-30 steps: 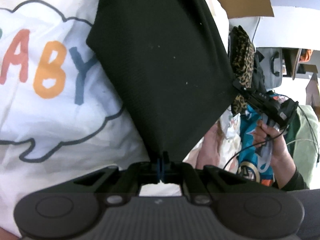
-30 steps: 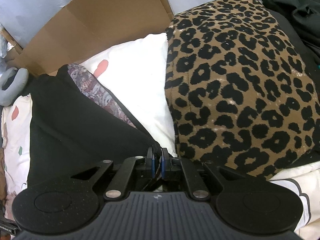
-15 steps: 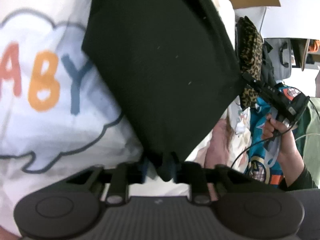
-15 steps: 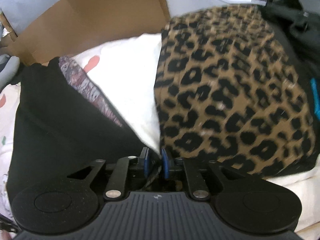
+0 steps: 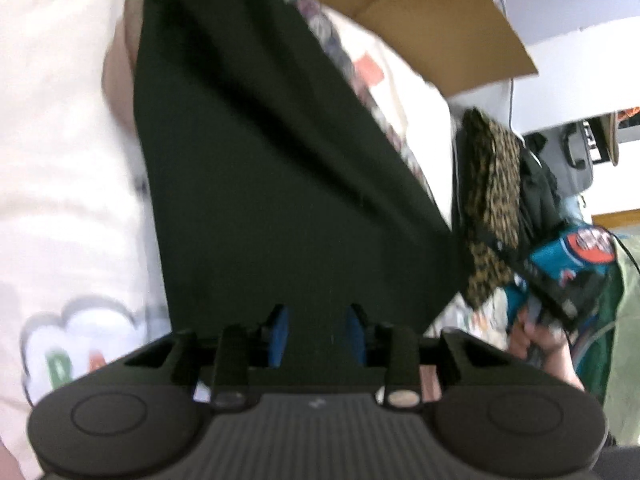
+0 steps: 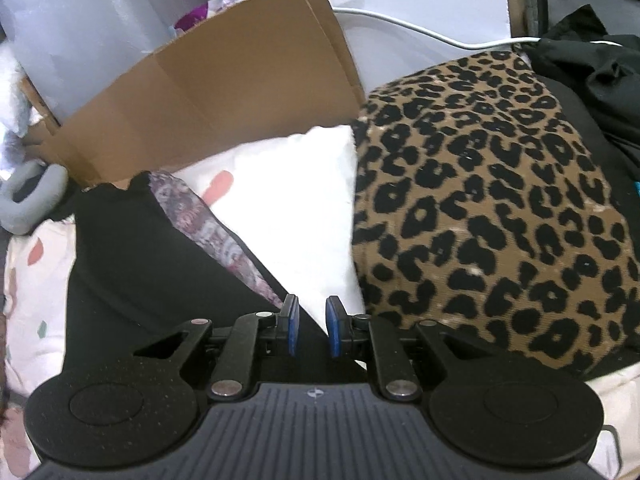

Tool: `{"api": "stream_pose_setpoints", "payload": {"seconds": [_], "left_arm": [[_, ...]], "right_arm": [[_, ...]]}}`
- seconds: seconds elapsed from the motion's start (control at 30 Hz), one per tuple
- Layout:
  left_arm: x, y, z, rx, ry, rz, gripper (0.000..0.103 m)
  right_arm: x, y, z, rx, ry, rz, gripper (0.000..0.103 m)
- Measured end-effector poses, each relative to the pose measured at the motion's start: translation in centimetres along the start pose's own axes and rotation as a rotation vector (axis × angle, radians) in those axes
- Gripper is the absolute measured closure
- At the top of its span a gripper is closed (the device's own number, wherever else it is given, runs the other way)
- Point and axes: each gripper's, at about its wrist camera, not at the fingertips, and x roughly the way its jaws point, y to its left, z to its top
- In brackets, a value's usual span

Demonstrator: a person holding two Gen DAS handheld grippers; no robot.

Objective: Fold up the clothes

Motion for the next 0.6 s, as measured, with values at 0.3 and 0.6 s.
{"api": "stream_pose_setpoints", "payload": {"seconds": [0.3, 0.6], "left_arm": [[-0.9, -2.9, 8.5, -0.031, -0.146, 0.069, 0.07], [2.5, -5.6, 16.7, -0.038, -0.257, 0.099, 0.07]], "right_arm": [[1.0, 0.7, 0.6, 0.001, -0.022, 0.065, 0.082], [3.5, 2.7, 1.6, -0.035, -0.026, 0.12, 0.082]]}}
